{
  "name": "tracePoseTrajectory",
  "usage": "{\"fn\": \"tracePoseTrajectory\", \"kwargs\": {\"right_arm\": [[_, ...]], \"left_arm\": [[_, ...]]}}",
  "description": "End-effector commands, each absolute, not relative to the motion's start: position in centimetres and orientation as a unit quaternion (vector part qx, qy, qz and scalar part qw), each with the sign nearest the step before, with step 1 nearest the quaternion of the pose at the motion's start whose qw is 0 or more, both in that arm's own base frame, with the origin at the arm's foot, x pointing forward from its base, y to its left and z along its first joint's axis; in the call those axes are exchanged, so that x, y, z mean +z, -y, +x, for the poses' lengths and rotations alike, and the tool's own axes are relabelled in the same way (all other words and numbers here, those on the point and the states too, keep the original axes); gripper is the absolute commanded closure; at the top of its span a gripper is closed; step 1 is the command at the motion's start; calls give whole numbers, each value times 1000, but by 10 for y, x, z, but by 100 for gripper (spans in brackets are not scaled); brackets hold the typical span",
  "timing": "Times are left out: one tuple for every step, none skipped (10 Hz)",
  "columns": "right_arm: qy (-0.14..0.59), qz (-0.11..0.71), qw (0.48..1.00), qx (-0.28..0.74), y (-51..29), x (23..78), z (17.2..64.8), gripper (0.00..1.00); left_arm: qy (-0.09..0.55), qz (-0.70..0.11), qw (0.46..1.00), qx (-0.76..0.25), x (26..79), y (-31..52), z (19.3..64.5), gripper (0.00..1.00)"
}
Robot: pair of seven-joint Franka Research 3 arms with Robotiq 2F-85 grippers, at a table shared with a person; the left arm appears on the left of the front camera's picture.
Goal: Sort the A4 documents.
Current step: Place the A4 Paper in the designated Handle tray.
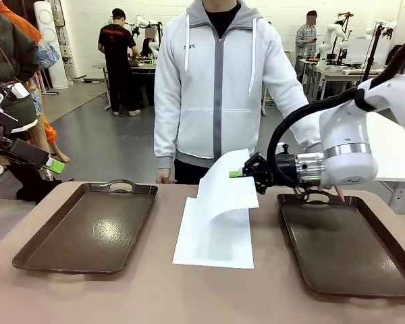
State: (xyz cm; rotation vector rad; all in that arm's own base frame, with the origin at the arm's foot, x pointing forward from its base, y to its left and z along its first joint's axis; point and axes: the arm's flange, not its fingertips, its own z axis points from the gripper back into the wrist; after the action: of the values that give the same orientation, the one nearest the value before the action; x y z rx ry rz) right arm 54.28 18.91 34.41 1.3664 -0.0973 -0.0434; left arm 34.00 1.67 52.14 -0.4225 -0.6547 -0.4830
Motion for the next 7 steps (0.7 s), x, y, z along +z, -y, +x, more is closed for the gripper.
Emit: {"fn": "tracePoseTrajectory", "kwargs": {"right_arm": [[70,583,809,-8,-147,362,513,99],[72,567,820,-6,-129,371,506,99],[78,559,826,-14,-108,381,503,99],[62,548,834,-25,-91,387,500,99],[43,545,837,-27,-76,391,495,99],[23,555,830,-41,-58,392,490,99],[4,562,825,-60,-36,390,482,99]], "left_arm": [[316,-210,895,-234,521,-17,340,0],[316,-210,895,-234,521,-17,340,0],[316,-210,895,-234,521,-17,340,0],[316,-210,895,-234,521,-17,340,0],[316,-210,895,-234,521,-17,340,0],[316,-210,895,-234,521,-17,340,0],[316,-210,895,-234,521,-17,340,0]]}}
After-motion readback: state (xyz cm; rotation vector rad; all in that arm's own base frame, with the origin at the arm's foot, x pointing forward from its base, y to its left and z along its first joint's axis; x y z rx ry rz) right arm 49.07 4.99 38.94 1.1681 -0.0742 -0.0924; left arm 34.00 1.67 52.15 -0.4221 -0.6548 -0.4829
